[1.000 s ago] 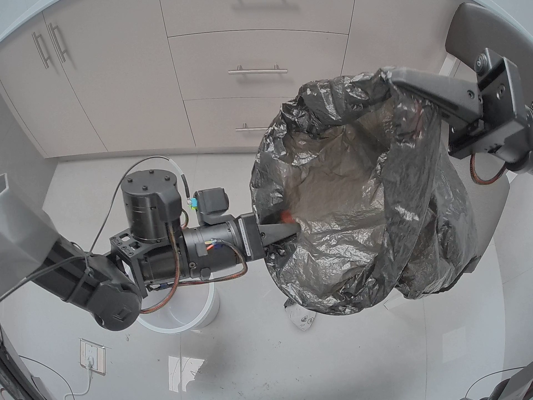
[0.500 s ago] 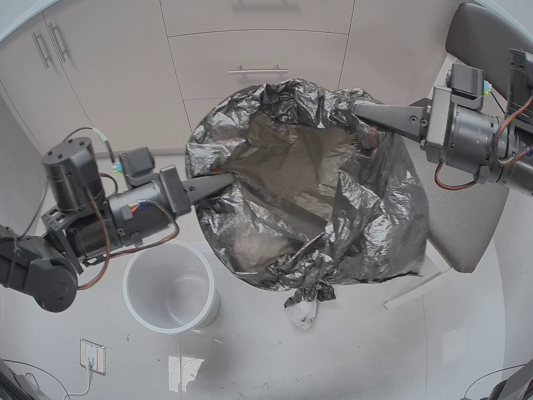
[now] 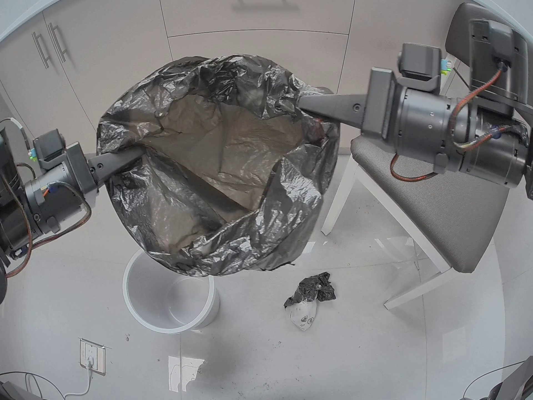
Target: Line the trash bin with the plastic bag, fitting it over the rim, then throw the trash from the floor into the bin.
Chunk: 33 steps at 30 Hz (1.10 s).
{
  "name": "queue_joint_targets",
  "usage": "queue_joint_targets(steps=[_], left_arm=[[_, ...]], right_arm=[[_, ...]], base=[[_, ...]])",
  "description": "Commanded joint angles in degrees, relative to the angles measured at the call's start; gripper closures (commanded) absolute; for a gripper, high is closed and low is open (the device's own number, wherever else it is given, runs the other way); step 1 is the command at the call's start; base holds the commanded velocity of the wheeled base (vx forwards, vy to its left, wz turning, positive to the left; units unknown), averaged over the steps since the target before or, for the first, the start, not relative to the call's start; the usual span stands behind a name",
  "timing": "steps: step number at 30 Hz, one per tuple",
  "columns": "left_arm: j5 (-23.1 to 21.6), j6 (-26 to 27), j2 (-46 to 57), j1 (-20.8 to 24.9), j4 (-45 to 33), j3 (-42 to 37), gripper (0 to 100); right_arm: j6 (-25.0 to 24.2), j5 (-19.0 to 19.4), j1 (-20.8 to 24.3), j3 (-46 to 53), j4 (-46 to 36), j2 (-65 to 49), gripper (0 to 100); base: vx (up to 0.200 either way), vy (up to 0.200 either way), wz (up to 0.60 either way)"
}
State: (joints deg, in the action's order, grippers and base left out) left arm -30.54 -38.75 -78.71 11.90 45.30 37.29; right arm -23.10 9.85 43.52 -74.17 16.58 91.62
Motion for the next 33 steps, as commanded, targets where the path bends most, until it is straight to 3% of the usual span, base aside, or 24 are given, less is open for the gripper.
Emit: queue_joint_targets(steps=[1,13,17,23,33], left_arm=[[0.04,2.10,2.87,-5.39,-0.56,-0.20,100],[0.04,7.82,11.39,-8.73,-6.80,-4.51,100],[0.04,10.89,14.55,-11.02,-13.13,-4.42,100],[0.04,11.33,20.00,-12.34,-20.87,-3.98,100],[0.13,11.51,24.13,-14.45,-23.06,-2.66,100]], right_arm=[[-0.01,-2.91,2.89,-3.88,-0.14,6.29,100],[-0.10,-11.96,10.53,-9.68,0.03,15.07,100],[-0.19,-12.75,13.26,-9.94,0.12,16.13,100],[-0.19,-13.72,16.42,-10.56,0.21,16.22,100],[-0.19,-14.16,18.18,-12.49,0.12,16.39,100]], base=[[0.000,0.000,0.00],[0.000,0.000,0.00],[0.000,0.000,0.00],[0.000,0.000,0.00],[0.000,0.000,0.00]])
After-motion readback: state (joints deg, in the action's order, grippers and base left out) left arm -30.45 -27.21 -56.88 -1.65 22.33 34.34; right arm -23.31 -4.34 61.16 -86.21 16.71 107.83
